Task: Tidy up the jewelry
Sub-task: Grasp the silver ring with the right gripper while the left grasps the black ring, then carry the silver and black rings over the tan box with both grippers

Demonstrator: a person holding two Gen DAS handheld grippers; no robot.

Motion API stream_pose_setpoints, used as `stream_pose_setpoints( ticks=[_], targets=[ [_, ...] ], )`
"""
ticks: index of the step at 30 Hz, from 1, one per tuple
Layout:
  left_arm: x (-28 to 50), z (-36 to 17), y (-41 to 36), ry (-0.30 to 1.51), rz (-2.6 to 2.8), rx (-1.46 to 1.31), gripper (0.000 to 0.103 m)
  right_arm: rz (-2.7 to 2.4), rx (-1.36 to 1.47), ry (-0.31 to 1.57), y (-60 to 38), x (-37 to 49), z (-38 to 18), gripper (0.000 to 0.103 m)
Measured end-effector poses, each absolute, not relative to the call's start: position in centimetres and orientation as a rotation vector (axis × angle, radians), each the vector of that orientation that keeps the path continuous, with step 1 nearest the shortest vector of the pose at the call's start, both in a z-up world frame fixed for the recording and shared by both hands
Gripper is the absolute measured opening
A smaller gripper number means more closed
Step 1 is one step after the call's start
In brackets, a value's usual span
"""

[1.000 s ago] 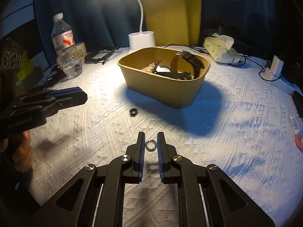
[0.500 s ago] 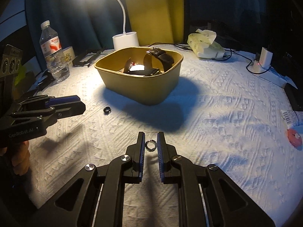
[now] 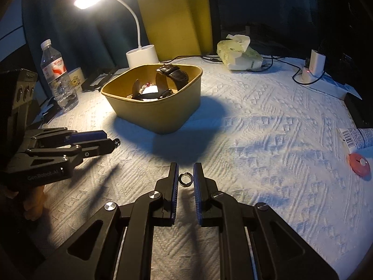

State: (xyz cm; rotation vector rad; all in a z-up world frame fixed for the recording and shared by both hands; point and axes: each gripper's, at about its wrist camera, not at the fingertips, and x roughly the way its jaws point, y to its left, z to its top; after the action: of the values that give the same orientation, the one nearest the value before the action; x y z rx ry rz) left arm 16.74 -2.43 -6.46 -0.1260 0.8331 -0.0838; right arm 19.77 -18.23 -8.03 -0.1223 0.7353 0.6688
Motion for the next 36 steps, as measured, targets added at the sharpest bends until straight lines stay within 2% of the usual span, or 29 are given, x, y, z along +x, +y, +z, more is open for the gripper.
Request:
stream_pose_setpoints(
  ticks=[10,13,22,36],
  targets=[
    [18.0,-7.2,-2.7,0.882,-0.057,-0.101,0.03,0.67,-0.104,0.74,-18.3,19.9,-8.1,0.012],
    [18.1,-7.2,-2.9,0.883,-0.063,-0.094,0.014,0.672,-0.104,0.729,-18.4,19.9,-7.9,0.012],
    [17.8,-6.7,-2.3,0.864,-0.137,-0.173,0.014,0.692,-0.136,0.679,-16.7,19.8,-6.1,0.012],
    [17.2,-1.7,2.0,0.659,-0.087,-0.188,0.014,0.767,-0.178,0.592,-11.5,20.9,-2.3,0.012]
  ],
)
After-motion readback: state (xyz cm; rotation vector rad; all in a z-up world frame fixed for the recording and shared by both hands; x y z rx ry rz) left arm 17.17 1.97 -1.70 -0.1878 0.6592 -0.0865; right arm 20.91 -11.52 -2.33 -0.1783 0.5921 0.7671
